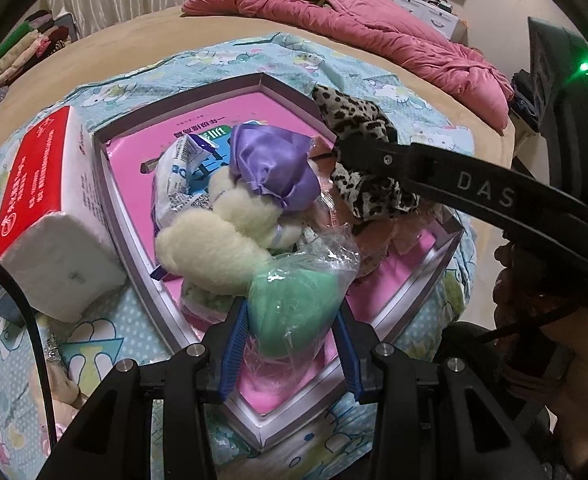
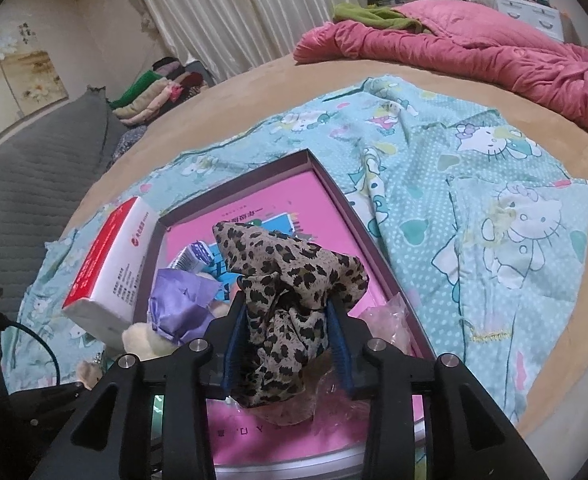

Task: Organize soft objects
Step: 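Lower the scrunchie into the tray and open the right tool while the left releases the sponge, then move both open tools back toward the plush bear and wipes pack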

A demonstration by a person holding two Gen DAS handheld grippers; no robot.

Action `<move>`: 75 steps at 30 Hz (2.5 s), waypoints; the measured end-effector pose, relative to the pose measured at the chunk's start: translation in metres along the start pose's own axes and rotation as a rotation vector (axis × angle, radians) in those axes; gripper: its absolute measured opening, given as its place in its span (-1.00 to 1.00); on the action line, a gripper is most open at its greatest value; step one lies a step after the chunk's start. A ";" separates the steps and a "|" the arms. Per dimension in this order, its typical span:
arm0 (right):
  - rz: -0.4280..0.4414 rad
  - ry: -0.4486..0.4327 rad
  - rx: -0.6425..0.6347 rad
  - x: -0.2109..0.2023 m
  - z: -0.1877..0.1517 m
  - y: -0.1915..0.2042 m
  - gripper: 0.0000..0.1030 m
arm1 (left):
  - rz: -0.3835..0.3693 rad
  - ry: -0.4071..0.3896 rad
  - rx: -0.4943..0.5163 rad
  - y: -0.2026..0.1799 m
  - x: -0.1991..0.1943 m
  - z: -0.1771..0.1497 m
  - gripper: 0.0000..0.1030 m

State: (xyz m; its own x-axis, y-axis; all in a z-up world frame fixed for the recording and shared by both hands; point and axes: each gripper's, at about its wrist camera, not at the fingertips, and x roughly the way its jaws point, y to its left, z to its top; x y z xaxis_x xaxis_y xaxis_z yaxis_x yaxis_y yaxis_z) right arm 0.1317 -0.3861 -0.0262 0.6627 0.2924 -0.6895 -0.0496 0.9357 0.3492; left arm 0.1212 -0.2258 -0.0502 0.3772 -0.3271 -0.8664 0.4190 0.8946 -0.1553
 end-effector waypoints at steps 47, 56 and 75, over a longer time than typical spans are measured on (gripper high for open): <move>0.005 -0.154 0.083 -0.038 0.009 -0.014 0.46 | -0.030 0.004 0.014 -0.018 -0.007 -0.002 0.11; -0.014 -0.169 0.062 -0.044 0.008 -0.008 0.49 | 0.000 -0.032 0.022 -0.019 -0.027 -0.003 0.28; -0.015 -0.228 0.014 -0.072 0.002 0.019 0.59 | 0.092 -0.100 -0.038 0.005 -0.070 -0.010 0.43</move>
State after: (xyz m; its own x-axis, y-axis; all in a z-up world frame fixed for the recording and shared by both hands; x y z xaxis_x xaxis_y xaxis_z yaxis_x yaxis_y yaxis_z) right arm 0.0841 -0.3898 0.0316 0.8152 0.2246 -0.5339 -0.0287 0.9363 0.3500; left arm 0.0889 -0.1954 0.0051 0.4936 -0.2704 -0.8266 0.3483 0.9324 -0.0970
